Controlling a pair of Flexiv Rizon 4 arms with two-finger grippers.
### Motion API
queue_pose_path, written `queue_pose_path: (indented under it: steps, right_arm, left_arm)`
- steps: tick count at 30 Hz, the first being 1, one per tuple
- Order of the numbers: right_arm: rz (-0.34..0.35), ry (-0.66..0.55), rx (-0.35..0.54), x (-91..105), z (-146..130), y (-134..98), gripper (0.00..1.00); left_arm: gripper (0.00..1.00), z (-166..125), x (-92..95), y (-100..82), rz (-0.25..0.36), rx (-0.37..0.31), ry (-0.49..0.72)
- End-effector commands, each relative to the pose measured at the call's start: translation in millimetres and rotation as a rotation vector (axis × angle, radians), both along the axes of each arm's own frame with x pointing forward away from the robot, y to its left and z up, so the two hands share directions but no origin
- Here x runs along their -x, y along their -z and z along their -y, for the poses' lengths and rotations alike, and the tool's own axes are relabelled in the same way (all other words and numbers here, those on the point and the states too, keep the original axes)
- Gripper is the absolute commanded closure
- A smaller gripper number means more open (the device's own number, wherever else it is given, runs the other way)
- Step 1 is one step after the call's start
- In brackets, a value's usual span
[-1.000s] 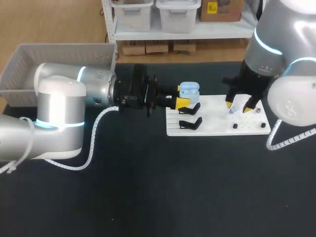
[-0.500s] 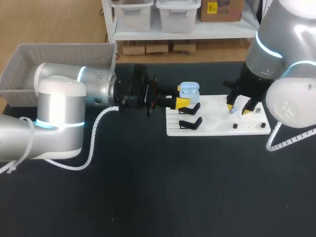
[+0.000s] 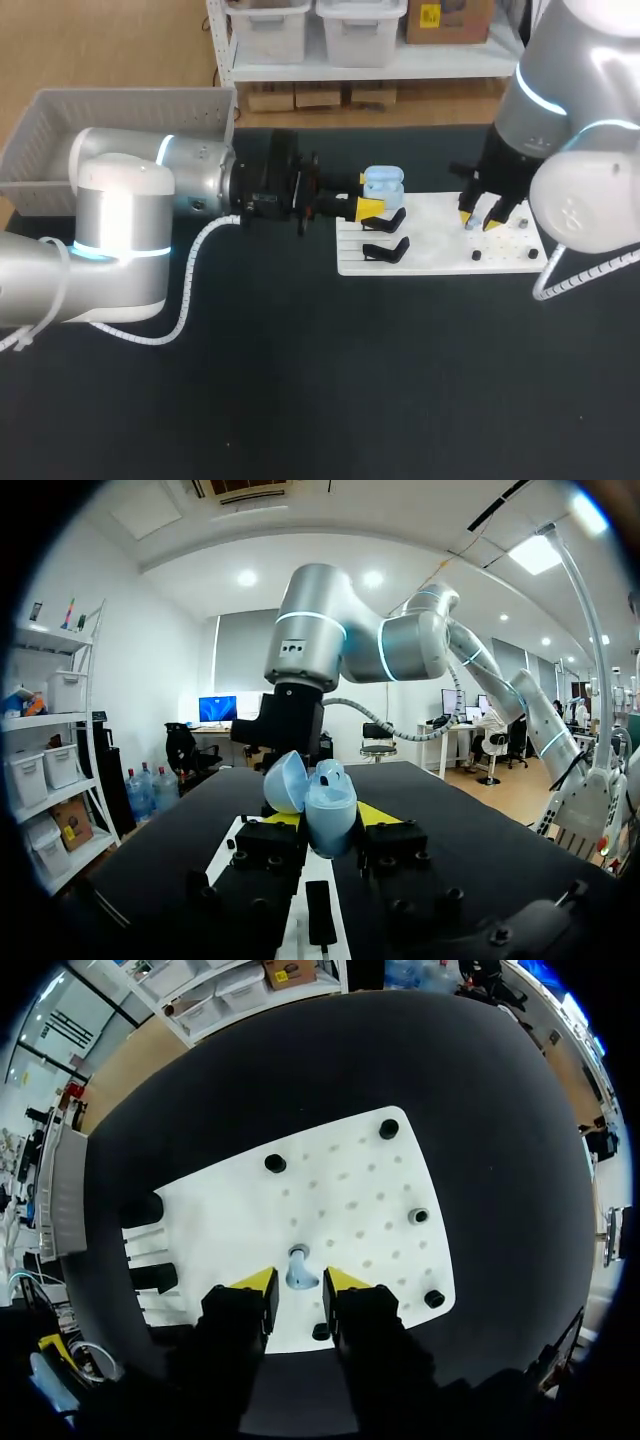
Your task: Pick up each earbud case from the left stands, insert the matching earbuds, close the lid, and place the case in the box.
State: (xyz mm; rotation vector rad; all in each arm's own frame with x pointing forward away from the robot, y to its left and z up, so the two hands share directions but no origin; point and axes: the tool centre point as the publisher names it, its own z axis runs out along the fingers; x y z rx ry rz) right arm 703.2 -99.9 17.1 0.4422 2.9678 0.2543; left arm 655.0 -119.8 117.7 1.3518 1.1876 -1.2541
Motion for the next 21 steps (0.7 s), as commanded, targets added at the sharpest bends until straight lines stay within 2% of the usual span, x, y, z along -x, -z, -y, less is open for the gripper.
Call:
queue_pose_path:
  steps: [1, 10, 13, 16, 21]
  right_arm:
    - [-0.005, 0.002, 0.001, -3.2, 0.1, 1.4, 0.72]
    - [-0.009, 0.003, 0.006, -3.1, -1.4, 3.3, 0.75]
    - [-0.013, 0.003, 0.009, -2.7, -1.8, 4.7, 0.84]
    - [-0.016, 0.005, 0.014, -2.4, -1.8, 5.0, 1.00]
    - [-0.018, 0.013, 0.019, -0.9, 0.2, 3.2, 1.00]
  left_arm:
    - [1.00, 0.3, -0.1, 0.8, 0.001, 0.001, -0.001]
    - [1.00, 0.3, -0.1, 0.8, 0.001, 0.001, -0.001]
    - [1.00, 0.3, -0.1, 0.8, 0.001, 0.001, -0.001]
    - [1.00, 0.3, -0.1, 0.8, 0.001, 0.001, -0.001]
    - [1.00, 0.3, -0.1, 0.8, 0.001, 0.001, -0.001]
